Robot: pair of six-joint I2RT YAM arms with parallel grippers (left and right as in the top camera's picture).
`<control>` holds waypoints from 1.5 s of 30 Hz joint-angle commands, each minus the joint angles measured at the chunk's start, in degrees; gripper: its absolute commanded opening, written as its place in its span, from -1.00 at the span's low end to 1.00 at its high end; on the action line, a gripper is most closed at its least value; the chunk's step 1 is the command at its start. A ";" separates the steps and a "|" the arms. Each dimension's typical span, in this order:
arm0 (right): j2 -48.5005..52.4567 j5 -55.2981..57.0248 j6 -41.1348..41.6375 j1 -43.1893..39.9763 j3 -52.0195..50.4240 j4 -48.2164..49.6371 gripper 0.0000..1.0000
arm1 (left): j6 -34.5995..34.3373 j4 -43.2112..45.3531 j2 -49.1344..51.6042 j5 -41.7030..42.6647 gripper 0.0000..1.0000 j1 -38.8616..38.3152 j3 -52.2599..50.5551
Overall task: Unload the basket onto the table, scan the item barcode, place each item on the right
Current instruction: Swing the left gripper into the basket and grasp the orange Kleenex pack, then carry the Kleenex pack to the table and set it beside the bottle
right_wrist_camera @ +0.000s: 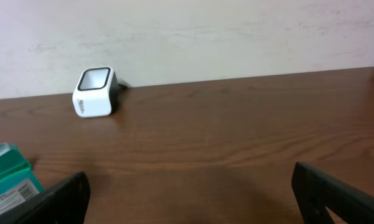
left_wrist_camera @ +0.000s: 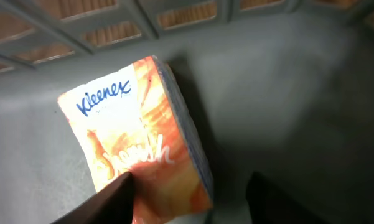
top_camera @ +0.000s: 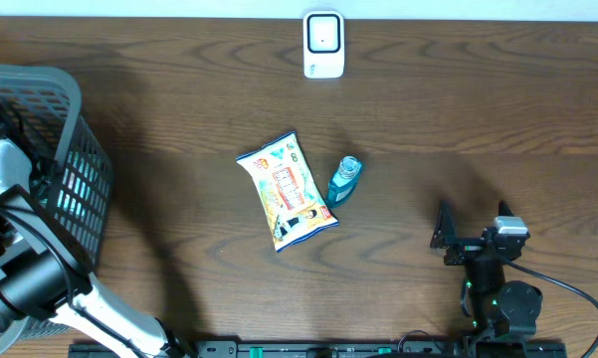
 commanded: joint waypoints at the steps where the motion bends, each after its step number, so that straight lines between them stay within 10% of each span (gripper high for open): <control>1: -0.13 0.11 -0.74 0.50 -0.09 -0.22 0.98 | 2.84 0.22 3.10 -1.09 -0.08 0.13 0.87; 7: -0.13 0.11 -0.74 0.50 -0.09 -0.22 0.98 | 2.93 -2.34 5.18 -8.76 -0.85 0.13 0.70; 24: -0.11 0.11 -0.74 0.50 -0.09 -0.22 0.98 | -2.78 -7.41 -14.84 -9.81 -0.85 -0.26 0.68; 39: -0.11 0.11 -0.74 0.50 -0.09 -0.22 0.99 | -6.10 -6.01 -43.19 31.06 -0.85 -4.79 0.68; 45: -0.11 0.11 -0.74 0.50 -0.09 -0.22 0.99 | -3.06 -6.03 -52.06 31.89 -0.86 -19.45 0.66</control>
